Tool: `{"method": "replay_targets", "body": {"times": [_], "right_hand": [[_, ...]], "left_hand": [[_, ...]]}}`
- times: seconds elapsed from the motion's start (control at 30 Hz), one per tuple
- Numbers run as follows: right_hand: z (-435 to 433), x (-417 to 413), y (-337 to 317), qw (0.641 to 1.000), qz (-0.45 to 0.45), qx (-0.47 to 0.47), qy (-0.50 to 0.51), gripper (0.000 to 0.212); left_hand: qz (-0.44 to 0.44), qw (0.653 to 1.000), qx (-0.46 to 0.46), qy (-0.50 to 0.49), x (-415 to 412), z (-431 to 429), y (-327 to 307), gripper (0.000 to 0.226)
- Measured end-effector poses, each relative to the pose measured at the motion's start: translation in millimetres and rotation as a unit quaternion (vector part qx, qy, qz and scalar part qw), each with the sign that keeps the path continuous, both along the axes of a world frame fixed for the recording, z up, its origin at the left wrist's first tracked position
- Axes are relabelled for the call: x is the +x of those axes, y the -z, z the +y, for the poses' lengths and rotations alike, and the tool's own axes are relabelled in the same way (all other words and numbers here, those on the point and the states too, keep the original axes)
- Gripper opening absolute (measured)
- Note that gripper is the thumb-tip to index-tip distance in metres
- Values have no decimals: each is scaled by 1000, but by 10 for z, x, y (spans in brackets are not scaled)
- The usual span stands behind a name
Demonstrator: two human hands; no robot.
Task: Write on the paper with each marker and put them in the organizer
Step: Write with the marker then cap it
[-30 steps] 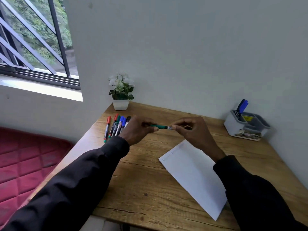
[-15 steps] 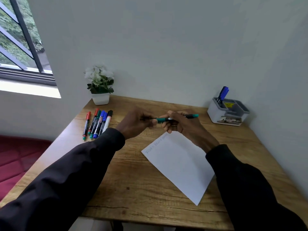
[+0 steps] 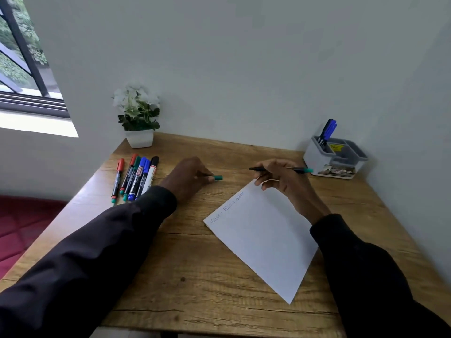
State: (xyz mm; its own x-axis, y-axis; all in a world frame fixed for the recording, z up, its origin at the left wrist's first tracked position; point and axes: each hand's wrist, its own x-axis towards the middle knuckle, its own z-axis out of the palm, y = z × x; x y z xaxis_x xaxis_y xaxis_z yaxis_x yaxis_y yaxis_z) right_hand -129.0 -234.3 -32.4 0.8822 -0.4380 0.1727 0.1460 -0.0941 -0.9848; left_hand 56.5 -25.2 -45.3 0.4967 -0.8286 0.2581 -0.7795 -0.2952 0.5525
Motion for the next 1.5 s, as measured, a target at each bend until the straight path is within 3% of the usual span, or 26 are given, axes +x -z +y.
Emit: {"method": "replay_targets", "body": {"times": [0.3, 0.4, 0.57, 0.73, 0.93, 1.13, 1.23, 1.4, 1.5], "right_hand": [[12, -16, 198, 999, 10, -15, 50, 18], [40, -19, 221, 998, 4, -26, 60, 20], [93, -21, 247, 997, 0, -52, 58, 20], [115, -27, 314, 998, 32, -57, 18, 11], [118, -33, 324, 997, 25, -65, 30, 20], [122, -25, 356, 989, 49, -126, 66, 1], [138, -2, 341, 982, 61, -162, 80, 12], [144, 55, 318, 986, 59, -152, 45, 5], [134, 76, 324, 986, 58, -154, 31, 6]], "left_hand": [[-56, 996, 59, -29, 53, -109, 120, 33], [-63, 997, 33, -27, 41, -97, 111, 33], [69, 992, -86, 66, -129, -158, -9, 25], [76, 983, -20, 169, -269, -266, 63, 27], [103, 981, -11, 165, -280, -256, 87, 39], [115, 980, -6, 165, -271, -272, 116, 33], [126, 978, -9, 169, -272, -267, 122, 31], [131, 976, -14, 173, -233, -266, 157, 13], [138, 974, -17, 176, -206, -268, 181, 14]]}}
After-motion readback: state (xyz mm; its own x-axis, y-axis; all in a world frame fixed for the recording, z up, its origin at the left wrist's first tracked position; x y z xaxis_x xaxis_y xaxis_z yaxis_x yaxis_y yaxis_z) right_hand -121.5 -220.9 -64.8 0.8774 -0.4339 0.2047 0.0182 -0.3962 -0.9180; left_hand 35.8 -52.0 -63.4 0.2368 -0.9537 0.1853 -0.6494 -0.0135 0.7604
